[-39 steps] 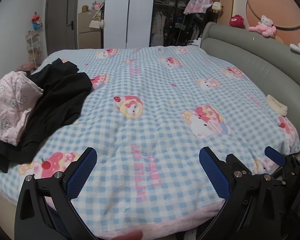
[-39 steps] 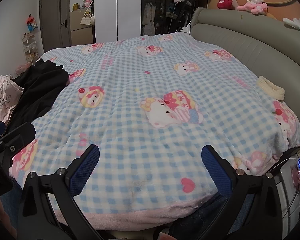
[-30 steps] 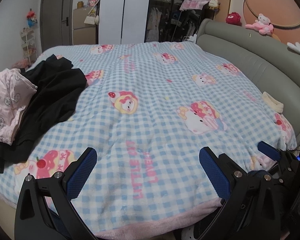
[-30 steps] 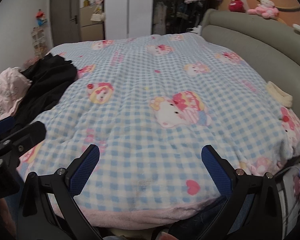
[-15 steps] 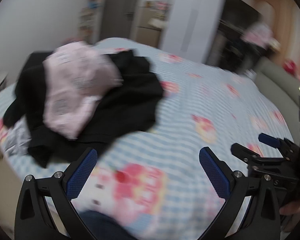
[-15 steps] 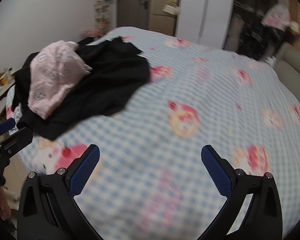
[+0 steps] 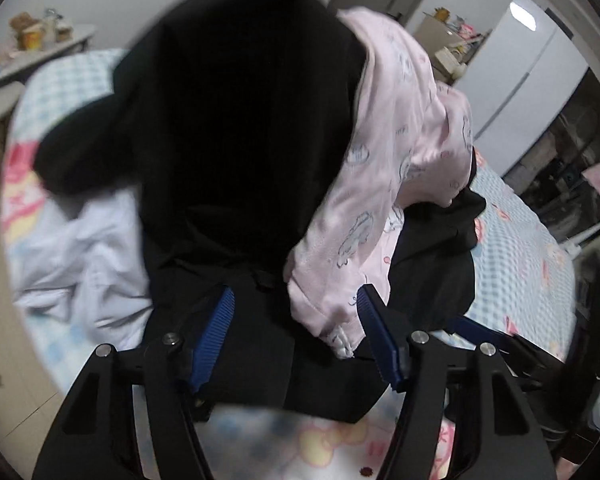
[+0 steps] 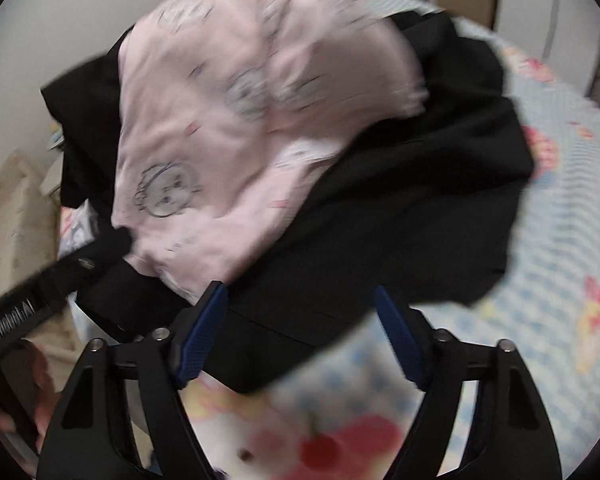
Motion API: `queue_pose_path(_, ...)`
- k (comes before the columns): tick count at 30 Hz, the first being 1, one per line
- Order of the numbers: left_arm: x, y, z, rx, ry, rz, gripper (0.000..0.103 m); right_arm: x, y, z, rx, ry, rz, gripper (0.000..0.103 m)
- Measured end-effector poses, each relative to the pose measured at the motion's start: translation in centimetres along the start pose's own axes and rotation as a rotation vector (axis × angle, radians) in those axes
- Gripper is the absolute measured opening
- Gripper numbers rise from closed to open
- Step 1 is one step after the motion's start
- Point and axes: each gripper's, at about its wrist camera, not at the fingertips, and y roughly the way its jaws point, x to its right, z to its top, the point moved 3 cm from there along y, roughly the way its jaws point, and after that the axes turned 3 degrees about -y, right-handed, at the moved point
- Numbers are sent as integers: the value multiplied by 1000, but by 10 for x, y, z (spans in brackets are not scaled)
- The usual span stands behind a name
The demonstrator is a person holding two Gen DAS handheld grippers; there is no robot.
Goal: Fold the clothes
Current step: 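Grasp the pink pajama pants with both grippers and lift them off the pile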
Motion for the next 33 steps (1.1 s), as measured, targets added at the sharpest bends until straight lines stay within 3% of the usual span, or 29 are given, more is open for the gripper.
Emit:
queue_pose_path(3, 0, 20, 3, -26, 29, -43, 65, -11, 17, -1, -17, -10, 41, 75)
queue_pose_path(5, 2, 33, 6, -38, 42, -46, 58, -18, 28, -2, -29, -16, 68, 72)
queue_pose_path(6, 4, 38, 7, -40, 51, -35, 45, -21, 33, -3, -35, -20, 81, 70)
queue_pose_path(8, 7, 47, 8, -56, 66, -19, 21, -28, 44, -4, -46, -26, 108, 50)
queue_pose_path(9, 11, 49, 6, -63, 76, -17, 20, -32, 50, -4, -52, -29, 122, 45)
queue_pose_path(11, 20, 48, 0, -55, 125, -21, 13, -39, 60, -6, -63, -36, 149, 20)
queue_pose_path(13, 33, 43, -13, -50, 170, -54, 11, -39, 55, -13, -56, -47, 131, 8)
queue_pose_path(20, 81, 37, -49, -54, 263, -149, 11, -24, 3, -53, 12, -92, -26, 5)
queue_pose_path(24, 122, 31, -87, -83, 312, -235, 7, -14, -28, -77, 48, -111, -110, 5)
queue_pose_path(29, 165, 23, -147, -142, 387, -307, 6, 39, -69, -122, 50, -3, -113, 5)
queue_pose_path(33, 182, 8, -171, -158, 384, -273, 6, 78, -81, -127, 18, 63, -111, 6)
